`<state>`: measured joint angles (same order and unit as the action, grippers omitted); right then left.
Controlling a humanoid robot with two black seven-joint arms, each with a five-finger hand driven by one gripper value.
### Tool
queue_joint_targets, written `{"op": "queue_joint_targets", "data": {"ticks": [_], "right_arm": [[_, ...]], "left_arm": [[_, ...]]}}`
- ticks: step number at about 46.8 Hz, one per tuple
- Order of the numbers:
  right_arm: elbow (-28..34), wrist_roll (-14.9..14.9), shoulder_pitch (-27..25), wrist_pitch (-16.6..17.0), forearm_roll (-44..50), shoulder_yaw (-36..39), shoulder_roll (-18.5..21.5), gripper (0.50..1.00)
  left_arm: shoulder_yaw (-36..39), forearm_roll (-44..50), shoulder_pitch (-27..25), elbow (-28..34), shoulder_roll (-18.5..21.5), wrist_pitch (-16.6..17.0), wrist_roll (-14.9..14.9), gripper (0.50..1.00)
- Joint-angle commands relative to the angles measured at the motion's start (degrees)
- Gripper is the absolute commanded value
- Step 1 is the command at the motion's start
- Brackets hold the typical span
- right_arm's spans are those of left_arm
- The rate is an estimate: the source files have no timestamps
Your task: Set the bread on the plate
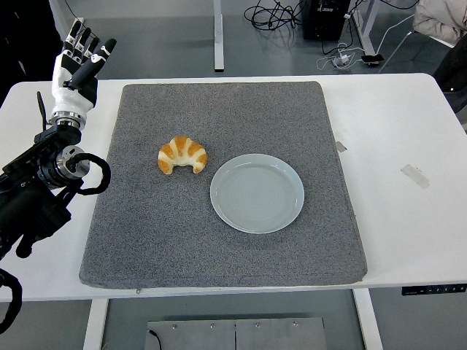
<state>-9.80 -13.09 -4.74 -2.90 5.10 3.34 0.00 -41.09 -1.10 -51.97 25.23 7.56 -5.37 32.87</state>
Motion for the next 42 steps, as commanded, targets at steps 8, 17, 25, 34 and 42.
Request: {"op": "queue_joint_targets", "data": {"ticks": [8, 17, 25, 34, 42], "right_arm": [[0.04, 0.0, 0.0, 0.0, -0.01, 0.0, 0.0, 1.0], [0.04, 0.0, 0.0, 0.0, -0.01, 0.0, 0.0, 1.0], [0.04, 0.0, 0.0, 0.0, -0.01, 0.0, 0.0, 1.0], [-0.05, 0.0, 0.0, 0.0, -0.01, 0.0, 0.0, 1.0], [0.04, 0.0, 0.0, 0.0, -0.01, 0.0, 0.0, 1.0]], "left_arm": [[-0.04, 0.05, 0.03, -0.01, 0.0, 0.09, -0.08, 0.974], [1.97, -0.92, -1.46, 0.6, 0.87, 0.36, -1.13, 0.954], [9.96, -1.19, -3.04, 13.06, 12.55, 4.48, -3.25, 0.939], [18.49, -3.46, -6.82, 31.35, 24.86, 14.67, -3.33, 0.93], [22.8, -12.69, -8.58, 41.55, 28.91, 21.27, -6.32, 0.922]]}}
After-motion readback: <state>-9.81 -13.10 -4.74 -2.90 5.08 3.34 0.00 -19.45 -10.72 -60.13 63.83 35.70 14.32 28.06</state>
